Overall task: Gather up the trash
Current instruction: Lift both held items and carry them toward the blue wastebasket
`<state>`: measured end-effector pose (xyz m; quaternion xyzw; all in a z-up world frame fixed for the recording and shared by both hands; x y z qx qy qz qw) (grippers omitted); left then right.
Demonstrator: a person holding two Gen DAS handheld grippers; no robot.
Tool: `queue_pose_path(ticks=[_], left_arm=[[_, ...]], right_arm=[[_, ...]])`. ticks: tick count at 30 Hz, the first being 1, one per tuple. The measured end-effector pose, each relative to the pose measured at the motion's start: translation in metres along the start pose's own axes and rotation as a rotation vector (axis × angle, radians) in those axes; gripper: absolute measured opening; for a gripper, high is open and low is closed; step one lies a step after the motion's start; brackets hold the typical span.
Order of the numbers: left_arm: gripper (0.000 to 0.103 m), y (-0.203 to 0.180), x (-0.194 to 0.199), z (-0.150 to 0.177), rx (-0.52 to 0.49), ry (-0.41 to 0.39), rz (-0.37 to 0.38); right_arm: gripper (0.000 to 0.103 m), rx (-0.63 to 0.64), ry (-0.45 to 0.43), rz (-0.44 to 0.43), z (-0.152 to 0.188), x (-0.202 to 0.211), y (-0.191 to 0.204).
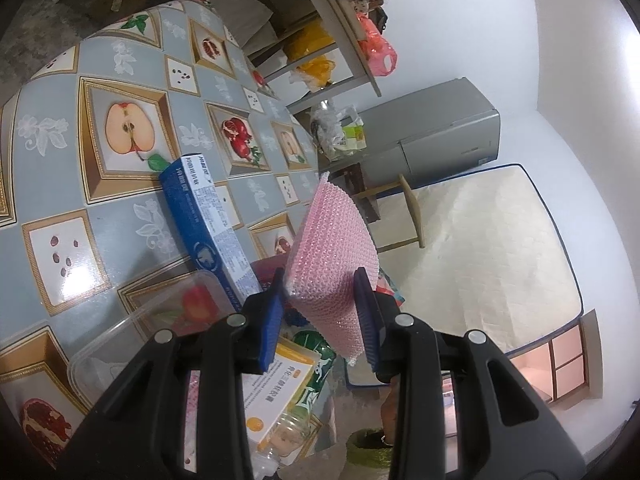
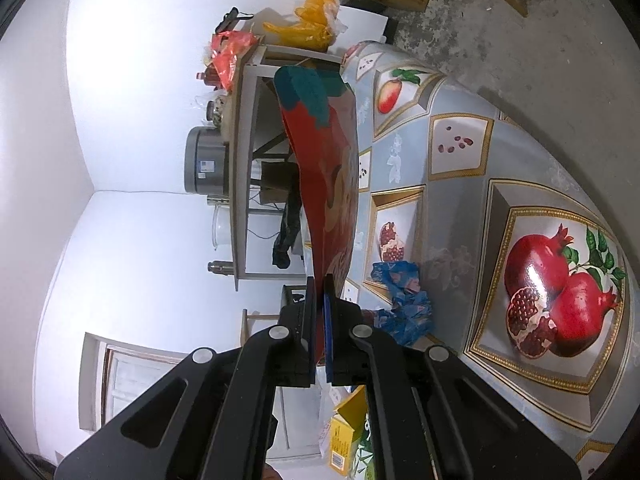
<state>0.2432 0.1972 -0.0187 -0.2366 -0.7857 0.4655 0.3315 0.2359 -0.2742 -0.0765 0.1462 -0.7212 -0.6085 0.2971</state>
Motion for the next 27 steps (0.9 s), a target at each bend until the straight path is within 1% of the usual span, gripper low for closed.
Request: queue_pose_path(ticks=[7,15,19,21,27], left_arm=[[0.032,-0.013,0.002,0.005,-0.018,0.002,0.019],[0.032,-0.041,-0.006,0.021,-0.068,0.035,0.045],[0.032,-0.059,-0.020,0.033,-0.105,0.076,0.059],[0.032,-0.071,-0.031,0.041,-0.128,0.109,0.070],[0.032,-0.113,-0.080,0.079,-0.219,0.242,0.096]], right_arm=[[0.003,-0.001,-0.018,-0.025,0.000,0.015,0.003],[0.003,0.000,-0.058,-0.062,-0.003,0.045,0.003],[0.003,-0.006,-0.100,-0.076,-0.006,0.074,-0.002],[0.003,-0.010,-0.123,-0.079,-0.007,0.088,-0.006],[0.003,-0.037,-0.242,-0.073,-0.016,0.155,-0.030]])
Point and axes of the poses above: each gripper's, at about its wrist camera, not at the fingertips, and x roughly against the way its jaws point, y to its left, z to its underside, the point moved 3 cm from there along -x, roughly the way its jaws point, and after that the axes turned 8 degrees about -y, right-handed, at the moved point
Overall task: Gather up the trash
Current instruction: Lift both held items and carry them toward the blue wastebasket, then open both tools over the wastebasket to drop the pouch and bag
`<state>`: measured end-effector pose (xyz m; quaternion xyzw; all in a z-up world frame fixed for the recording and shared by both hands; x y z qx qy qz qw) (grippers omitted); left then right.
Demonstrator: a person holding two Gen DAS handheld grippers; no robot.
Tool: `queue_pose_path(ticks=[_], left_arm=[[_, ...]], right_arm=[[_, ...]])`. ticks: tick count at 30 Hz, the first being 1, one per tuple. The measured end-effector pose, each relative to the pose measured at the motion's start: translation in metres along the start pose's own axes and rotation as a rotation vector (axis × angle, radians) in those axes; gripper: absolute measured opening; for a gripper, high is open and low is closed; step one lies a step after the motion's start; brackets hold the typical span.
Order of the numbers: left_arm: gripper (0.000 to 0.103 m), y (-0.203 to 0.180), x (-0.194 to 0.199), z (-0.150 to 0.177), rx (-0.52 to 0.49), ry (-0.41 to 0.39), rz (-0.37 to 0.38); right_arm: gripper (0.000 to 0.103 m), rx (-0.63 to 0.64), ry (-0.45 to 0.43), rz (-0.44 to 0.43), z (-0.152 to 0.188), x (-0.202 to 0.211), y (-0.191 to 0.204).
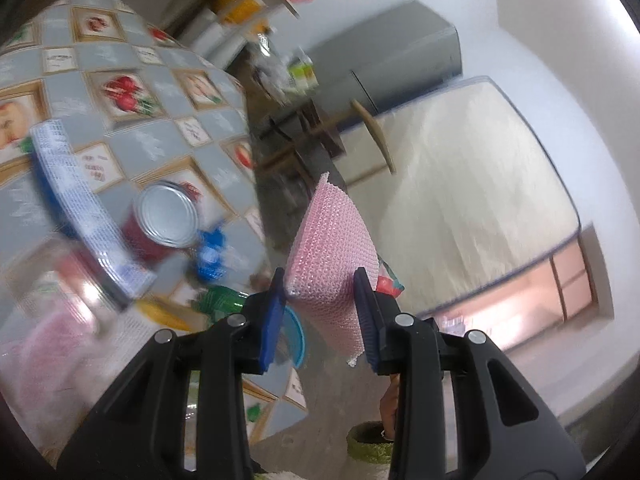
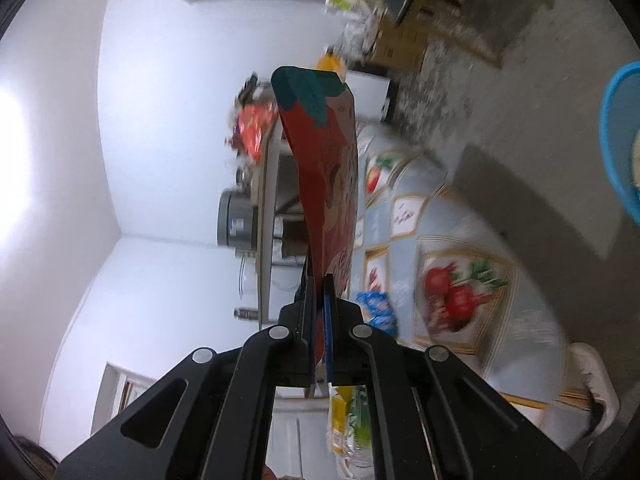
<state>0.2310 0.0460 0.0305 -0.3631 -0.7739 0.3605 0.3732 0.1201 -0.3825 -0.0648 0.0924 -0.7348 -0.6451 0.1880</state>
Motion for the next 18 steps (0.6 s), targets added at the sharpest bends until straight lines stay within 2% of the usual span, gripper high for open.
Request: queue_pose_path(ticks=[5,10,18], left_arm=[[0.032,-0.037,-0.068,0.022,-0.070,0.135,0.021],[0.032,-0.066,-0.143,0.052,-0.117,0.278,0.007],[0.032,-0.088,-0.248,0.111,-0.204,0.482,-0.079]], right_arm=[[0.003,-0.040,-0.126,0.031,-0.023,0.065,-0.029],[0.003,-0.107,-0.235,0.087,-0.042,0.122,-0.072],[0.003,-0.187,-0.330,0.244,-0.052,0.166,-0.138]])
Point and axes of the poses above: each gripper's, at about its wrist camera, not at the fingertips, and x roughly against the way its jaws point, y to its left, z to its underside, the point moved 3 cm from there along -x, roughly the way its jaws point, and after that the axes turned 8 degrees about -y, right-handed, at the moved point
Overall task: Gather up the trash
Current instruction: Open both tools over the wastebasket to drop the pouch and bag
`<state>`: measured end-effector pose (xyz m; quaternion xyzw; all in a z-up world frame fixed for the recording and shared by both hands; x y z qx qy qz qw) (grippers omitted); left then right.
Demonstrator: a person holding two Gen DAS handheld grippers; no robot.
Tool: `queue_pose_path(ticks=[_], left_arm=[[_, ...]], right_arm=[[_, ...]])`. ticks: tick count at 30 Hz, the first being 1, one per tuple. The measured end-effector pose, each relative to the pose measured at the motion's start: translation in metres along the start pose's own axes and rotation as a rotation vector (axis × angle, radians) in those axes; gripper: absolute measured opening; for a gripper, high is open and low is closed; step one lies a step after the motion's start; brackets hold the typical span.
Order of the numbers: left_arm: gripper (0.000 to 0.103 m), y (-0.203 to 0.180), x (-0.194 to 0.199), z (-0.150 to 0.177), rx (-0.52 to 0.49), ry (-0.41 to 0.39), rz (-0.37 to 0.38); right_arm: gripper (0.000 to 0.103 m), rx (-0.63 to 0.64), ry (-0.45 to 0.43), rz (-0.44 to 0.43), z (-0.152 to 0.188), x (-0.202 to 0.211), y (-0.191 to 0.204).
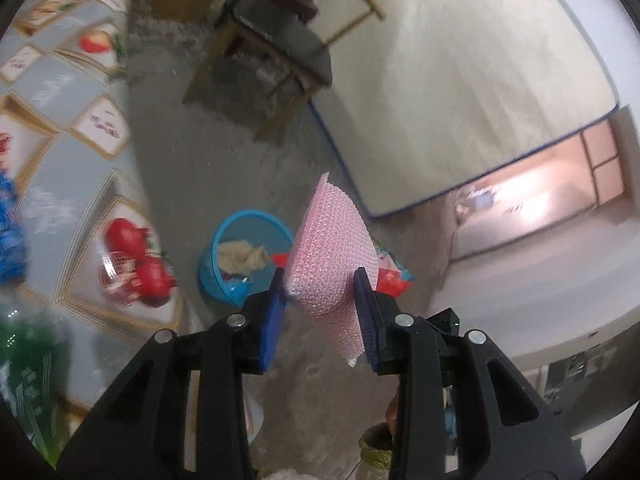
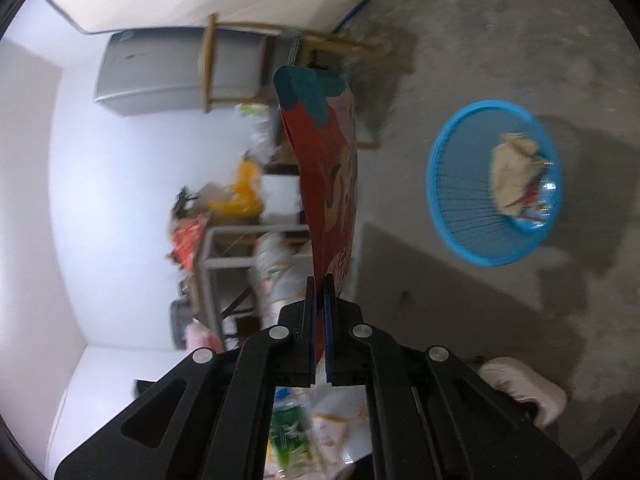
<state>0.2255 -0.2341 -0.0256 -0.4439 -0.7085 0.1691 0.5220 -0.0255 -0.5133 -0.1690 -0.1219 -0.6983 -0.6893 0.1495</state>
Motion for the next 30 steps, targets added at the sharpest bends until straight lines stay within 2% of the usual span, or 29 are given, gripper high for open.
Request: queue_pose_path(ticks=[9,13,15,16,17,18,20,23,30], left_arm=[[0.032,-0.007,-0.111,0.007,-0.054,0.159,-0.148],[0.033,-0.016,-0.146,0.009,-0.098,0.185,-0.207],[0.033,-0.021,-0.162,0.010,-0.127,0.191,-0.231],[0.037,-0.023,-0.168,0.010,-0.134,0.195,-0.244],[0.042,-0.023,-0.173,0.011,-0.131,0.197,-0.249],[0.045,-0.026,-0.176,0.011,-0.127,0.199,-0.248],[0.052,-0.027,-0.181,0.012,-0.120,0.205,-0.244],[0.057,-0.026,-0.176,0.017,-0.127,0.216,-0.236],[0.058,-0.026,-0.155,0.020,-0.148,0.198,-0.258]], right_arm=[[0.003,-0.045,-0.041,0.169,-0.030,-0.009,-0.061],[0.003,-0.045,-0.047,0.223,-0.043,-0.026,-0.074],[0.007,-0.023,-0.058,0.252,-0.049,-0.031,-0.079],[0.007,-0.016,-0.060,0.275,-0.055,-0.038,-0.084],[0.009,-0.020,-0.058,0.286,-0.058,-0.039,-0.088],[0.021,-0.025,-0.040,0.296,-0.063,-0.047,-0.097],[0.037,-0.050,-0.018,0.350,-0.065,-0.053,-0.112],[0.038,-0.077,-0.008,0.374,-0.063,-0.051,-0.128],[0.042,-0.103,-0.008,0.389,-0.049,-0.030,-0.144]])
Point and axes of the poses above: each gripper's, at about its wrist camera, not at the fingertips, and x roughly against the way its jaws point, y to its left, z to its underside, the point moved 3 cm from there along -x, roughly the way its jaws point, and after that the axes turned 8 degrees about -y, right-handed, at the moved point
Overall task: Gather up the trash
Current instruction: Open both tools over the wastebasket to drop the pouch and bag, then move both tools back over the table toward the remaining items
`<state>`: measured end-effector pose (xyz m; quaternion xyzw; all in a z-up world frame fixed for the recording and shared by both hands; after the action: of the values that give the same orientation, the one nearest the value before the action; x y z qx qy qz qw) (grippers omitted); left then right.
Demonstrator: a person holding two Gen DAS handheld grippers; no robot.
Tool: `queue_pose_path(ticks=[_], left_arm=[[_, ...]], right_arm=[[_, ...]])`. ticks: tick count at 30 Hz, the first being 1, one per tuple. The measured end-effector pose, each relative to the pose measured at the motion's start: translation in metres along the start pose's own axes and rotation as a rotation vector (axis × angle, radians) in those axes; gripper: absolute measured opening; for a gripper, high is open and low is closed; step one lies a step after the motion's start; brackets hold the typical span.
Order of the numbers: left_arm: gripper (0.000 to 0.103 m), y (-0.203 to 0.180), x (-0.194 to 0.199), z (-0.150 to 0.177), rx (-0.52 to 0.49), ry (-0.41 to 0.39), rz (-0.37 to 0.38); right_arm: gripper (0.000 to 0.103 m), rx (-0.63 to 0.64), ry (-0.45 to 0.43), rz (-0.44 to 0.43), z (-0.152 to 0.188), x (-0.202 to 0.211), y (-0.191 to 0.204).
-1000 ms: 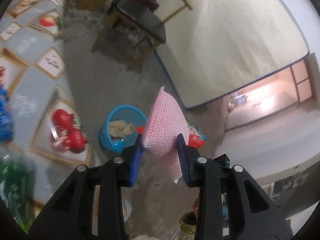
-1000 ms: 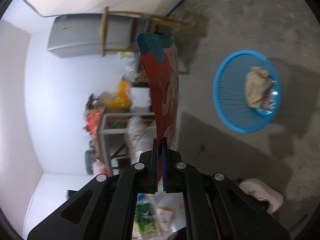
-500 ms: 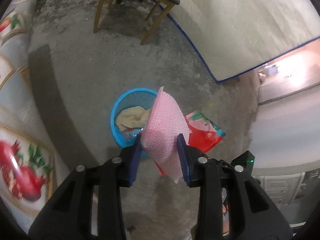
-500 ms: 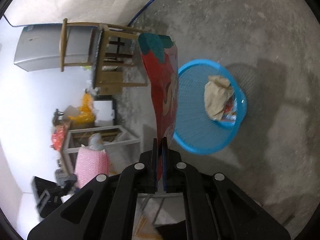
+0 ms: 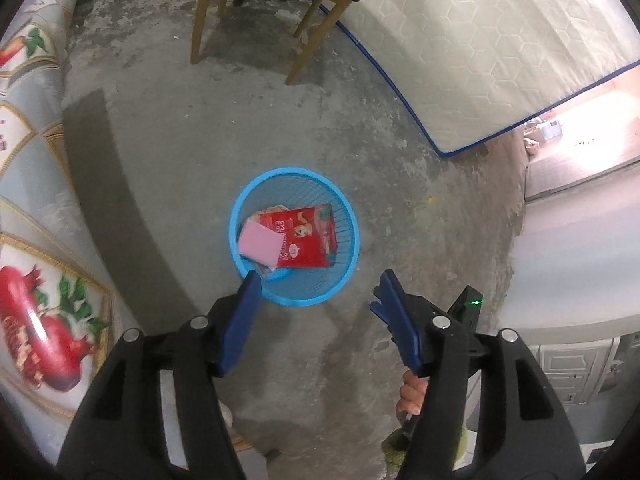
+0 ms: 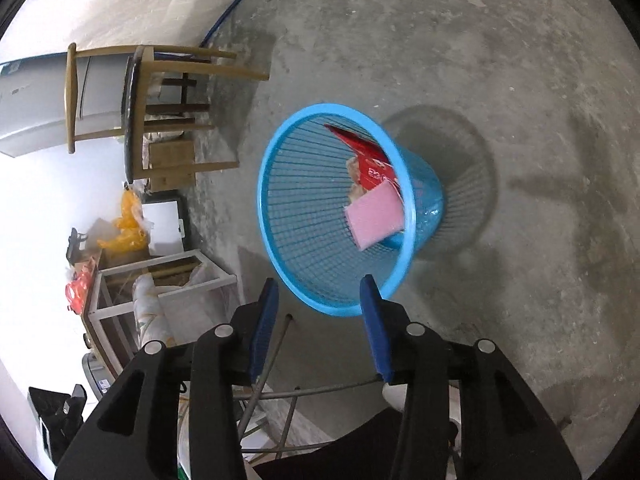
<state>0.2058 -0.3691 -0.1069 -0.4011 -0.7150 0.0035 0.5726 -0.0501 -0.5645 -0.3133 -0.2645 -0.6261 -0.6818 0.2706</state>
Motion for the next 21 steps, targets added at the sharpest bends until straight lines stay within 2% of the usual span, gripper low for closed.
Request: queue_pose_path(ticks=[5,9,16,21], left_arm=[[0.059,0.002,0.030,0.014,-0.041,-0.038,0.007],[0.061,0.005,0.062,0.027,-0.063,-0.077,0.029],[0.066,0.021,0.132,0.061,-0.072,-0.186,0.073],[0.070,0.042,0.181,0.086,-0.077,-0.276,0.068]], right_arm=[[0.042,-0.003,-0.008,0.001,0.009,0.019,-0.010],[0.042,0.050,-0.017,0.007,0.018,0.038,0.002],[0.056,0.254,-0.041,-0.016,0.040,0.069,0.065],[0.062,0.437,0.015,-0.078,0.081,0.072,0.132]])
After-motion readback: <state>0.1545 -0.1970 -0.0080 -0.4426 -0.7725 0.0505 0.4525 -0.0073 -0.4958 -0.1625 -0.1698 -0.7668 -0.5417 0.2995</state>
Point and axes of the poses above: each gripper's, at about its wrist camera, not at the fingertips, and x roughly against the way its jaws point, y to its left, z to its underside, the point moved 3 cm from there along -x, roughly the way its jaws point, and after that the axes turned 8 degrees about -y, right-handed, at the moved point
